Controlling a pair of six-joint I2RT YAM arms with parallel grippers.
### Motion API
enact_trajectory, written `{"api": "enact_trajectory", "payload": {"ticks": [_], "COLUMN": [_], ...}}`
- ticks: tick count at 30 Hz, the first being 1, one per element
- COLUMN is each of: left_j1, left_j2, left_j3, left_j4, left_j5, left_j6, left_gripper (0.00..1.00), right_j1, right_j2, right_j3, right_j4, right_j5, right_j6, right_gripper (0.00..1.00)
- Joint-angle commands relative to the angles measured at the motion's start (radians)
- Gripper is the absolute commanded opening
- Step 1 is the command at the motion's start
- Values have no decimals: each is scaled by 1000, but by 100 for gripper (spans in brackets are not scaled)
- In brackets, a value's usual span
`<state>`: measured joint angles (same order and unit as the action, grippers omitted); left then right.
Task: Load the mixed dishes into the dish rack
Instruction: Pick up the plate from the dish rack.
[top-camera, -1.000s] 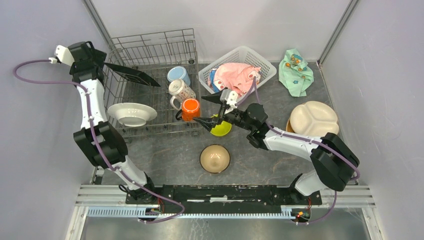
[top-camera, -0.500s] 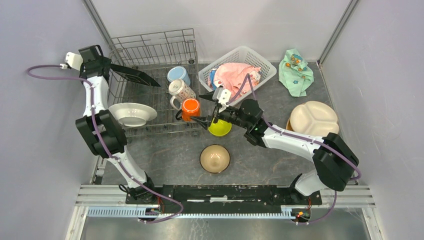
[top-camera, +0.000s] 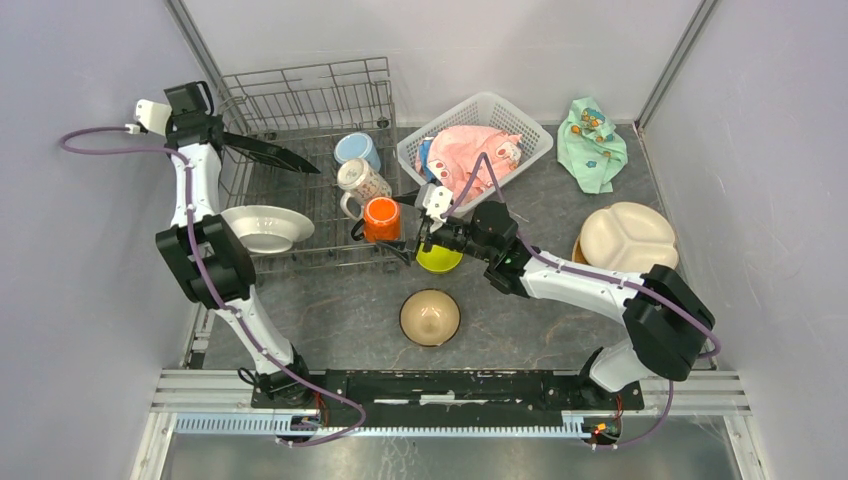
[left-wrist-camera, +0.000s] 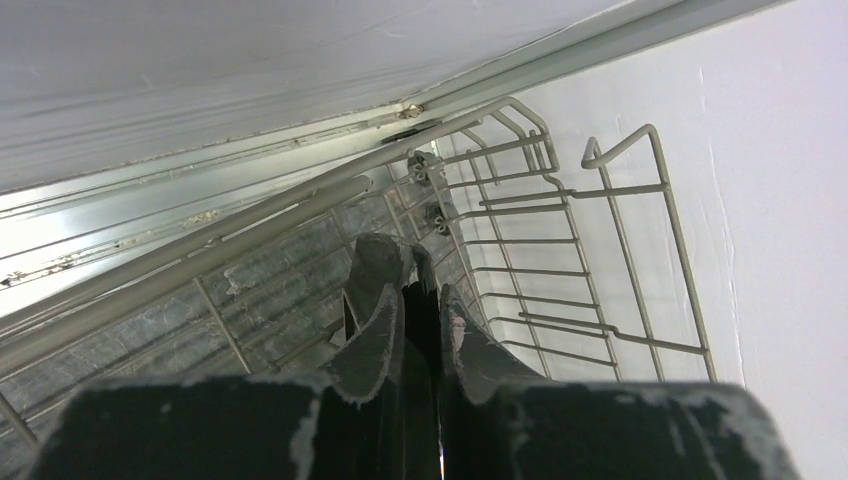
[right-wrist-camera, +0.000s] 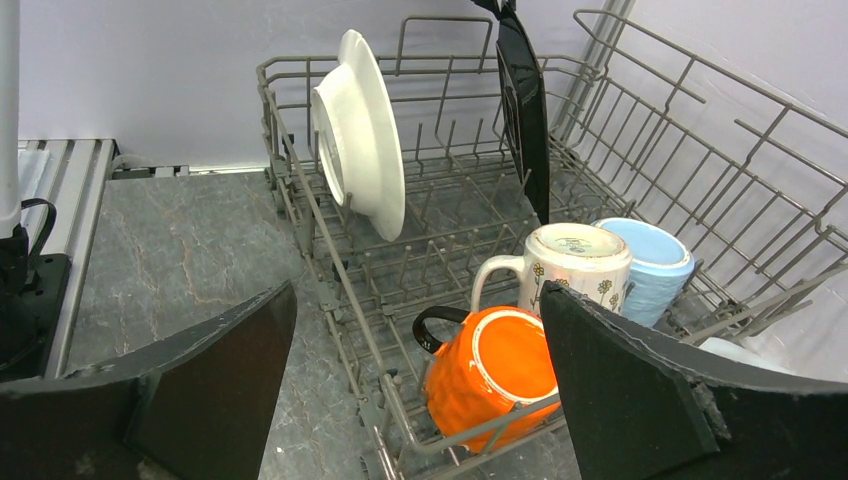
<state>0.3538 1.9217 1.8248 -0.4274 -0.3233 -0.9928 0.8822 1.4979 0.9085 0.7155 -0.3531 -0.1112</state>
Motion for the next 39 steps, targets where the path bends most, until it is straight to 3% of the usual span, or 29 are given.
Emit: {"api": "enact_trajectory", "payload": {"ticks": [1,26,37,39], "left_j1": [-1,-110,-120,-117], "left_j2": [-67,-132,-142,-132], "left_j3": [48,160,127,113], "left_j4": [-137,-373,-456,-436], "left_j5": [-17,-155,-274,-285], "left_j6": [-70,-241,-297,-266], "left_gripper": [5,2,2,8], "right_j1": [5,11,9,10], "right_j2": [-7,-74,-103,-105], "right_j3": [32,-51,-94,-91], "right_j4": [5,46,94,96], "right_j5": [10,4,40,90], "right_j6": [-34,-41,-24,5], "right_gripper": [98,98,98,98]}}
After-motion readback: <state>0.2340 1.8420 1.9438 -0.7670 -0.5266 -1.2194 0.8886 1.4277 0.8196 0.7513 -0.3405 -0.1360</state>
